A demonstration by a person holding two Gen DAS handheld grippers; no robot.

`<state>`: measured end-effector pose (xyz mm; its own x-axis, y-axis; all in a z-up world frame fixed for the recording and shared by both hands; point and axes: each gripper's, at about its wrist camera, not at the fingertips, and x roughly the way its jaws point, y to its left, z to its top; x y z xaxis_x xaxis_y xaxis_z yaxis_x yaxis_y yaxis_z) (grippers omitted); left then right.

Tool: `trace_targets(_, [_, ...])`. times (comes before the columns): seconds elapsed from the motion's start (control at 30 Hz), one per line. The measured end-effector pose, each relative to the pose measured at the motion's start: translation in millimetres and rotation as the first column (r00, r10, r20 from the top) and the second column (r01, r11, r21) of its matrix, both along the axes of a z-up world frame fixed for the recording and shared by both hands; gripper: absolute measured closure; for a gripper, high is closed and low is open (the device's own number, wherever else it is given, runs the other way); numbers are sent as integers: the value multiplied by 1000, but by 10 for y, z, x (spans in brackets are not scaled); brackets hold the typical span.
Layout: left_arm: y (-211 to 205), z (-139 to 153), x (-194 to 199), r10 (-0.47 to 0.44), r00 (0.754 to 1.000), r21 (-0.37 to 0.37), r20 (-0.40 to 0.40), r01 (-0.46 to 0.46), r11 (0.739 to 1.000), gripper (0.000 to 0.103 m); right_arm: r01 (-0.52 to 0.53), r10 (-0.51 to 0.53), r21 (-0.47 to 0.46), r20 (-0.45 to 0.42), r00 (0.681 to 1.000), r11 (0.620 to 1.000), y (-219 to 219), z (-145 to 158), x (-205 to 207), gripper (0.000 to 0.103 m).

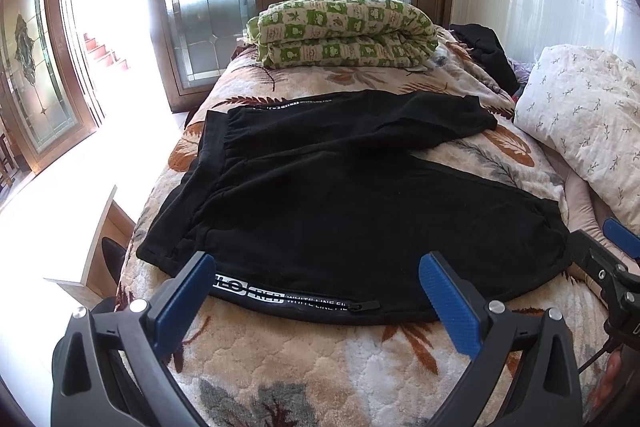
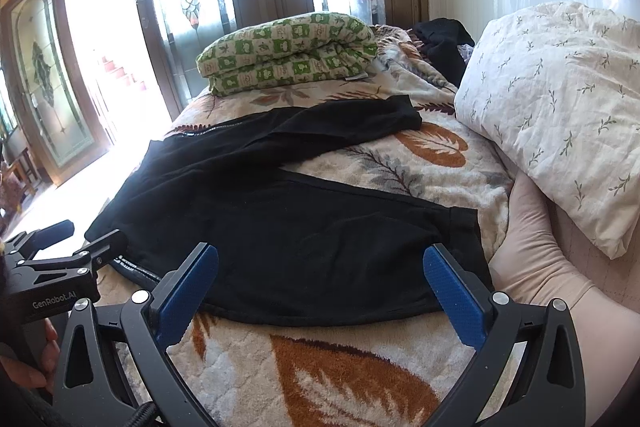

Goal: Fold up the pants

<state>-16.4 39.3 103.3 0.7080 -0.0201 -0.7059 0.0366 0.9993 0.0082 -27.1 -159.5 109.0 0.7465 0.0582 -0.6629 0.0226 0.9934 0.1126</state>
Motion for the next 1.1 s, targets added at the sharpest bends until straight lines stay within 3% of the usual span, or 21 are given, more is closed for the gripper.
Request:
trace_targets(0.4, [-52,-52,144,-19,1000,-12,-4,19,1000,0,11,-11,-15,-23,1000,1000,-25,-62,40,0])
trace_targets(0.57, [-35,8,230,-35,999,-4,18,35,999,0,-1,1,-24,4,1000,1000,-21,79,122,0])
trace_targets(0.83, [75,44,646,-37,999,3,-14,37,999,0,-141,141,-53,-12,990,989,173,418,728,0])
trace_targets(0.97, [210,42,774,-32,999,21,-19,32,999,0,-182,182,-47,-16,983,982,230,448,927,0])
trace_targets(1.1, [439,19,876,1,999,-10,-38,-1,1000,0,-210,208,-47,-31,978,977,249,368,1053,0])
